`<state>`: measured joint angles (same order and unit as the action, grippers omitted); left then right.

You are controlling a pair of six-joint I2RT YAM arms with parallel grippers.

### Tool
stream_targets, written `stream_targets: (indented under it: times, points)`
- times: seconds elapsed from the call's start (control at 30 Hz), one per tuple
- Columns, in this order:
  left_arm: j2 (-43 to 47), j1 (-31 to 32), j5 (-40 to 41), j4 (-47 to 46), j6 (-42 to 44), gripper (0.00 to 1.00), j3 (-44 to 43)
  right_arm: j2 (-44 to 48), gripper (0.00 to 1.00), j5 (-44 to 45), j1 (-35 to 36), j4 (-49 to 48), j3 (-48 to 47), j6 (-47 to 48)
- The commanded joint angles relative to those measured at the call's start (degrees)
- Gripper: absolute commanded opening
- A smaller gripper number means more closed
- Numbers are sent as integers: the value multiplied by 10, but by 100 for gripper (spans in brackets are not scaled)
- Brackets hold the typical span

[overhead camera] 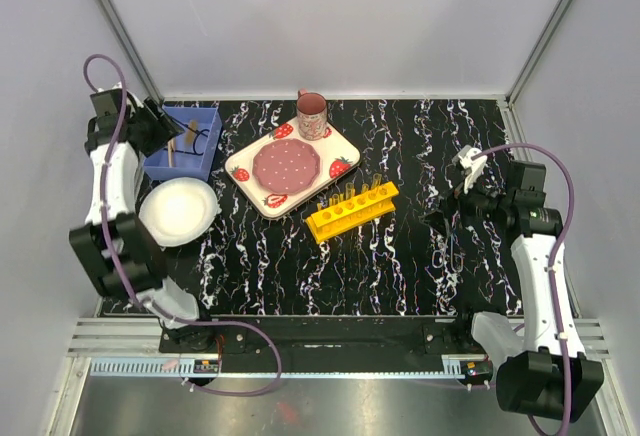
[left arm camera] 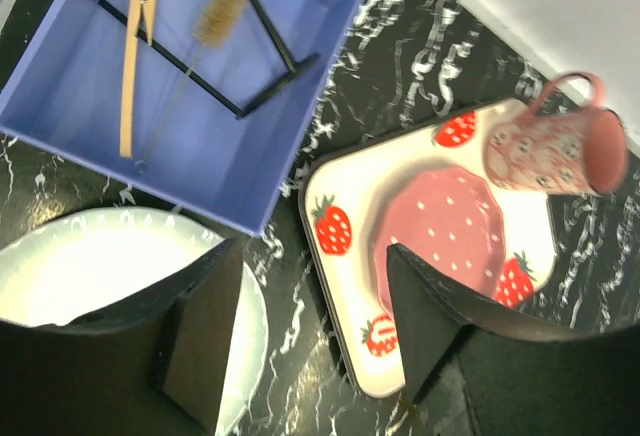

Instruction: Organize the chemistry lab equipment

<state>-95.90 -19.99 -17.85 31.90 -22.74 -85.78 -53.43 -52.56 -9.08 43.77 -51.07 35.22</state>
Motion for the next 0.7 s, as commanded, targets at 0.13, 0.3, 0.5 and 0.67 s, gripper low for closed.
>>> stream_targets:
  times: [0.13, 0.3, 0.5, 0.67]
  points:
    - [284, 1, -12, -141, 20, 87, 220, -128, 100, 209, -4, 9, -75, -168]
    - [445, 3, -20, -193, -5, 99, 333, -191, 98, 284, -4, 10, -100, -169]
    - [529, 19, -130, -187, -23, 99, 427, -327, 79, 324, -4, 6, -155, -188]
    - [555, 81, -190, -93, 50, 99, 424, -428, 66, 358, -4, 5, -222, -190]
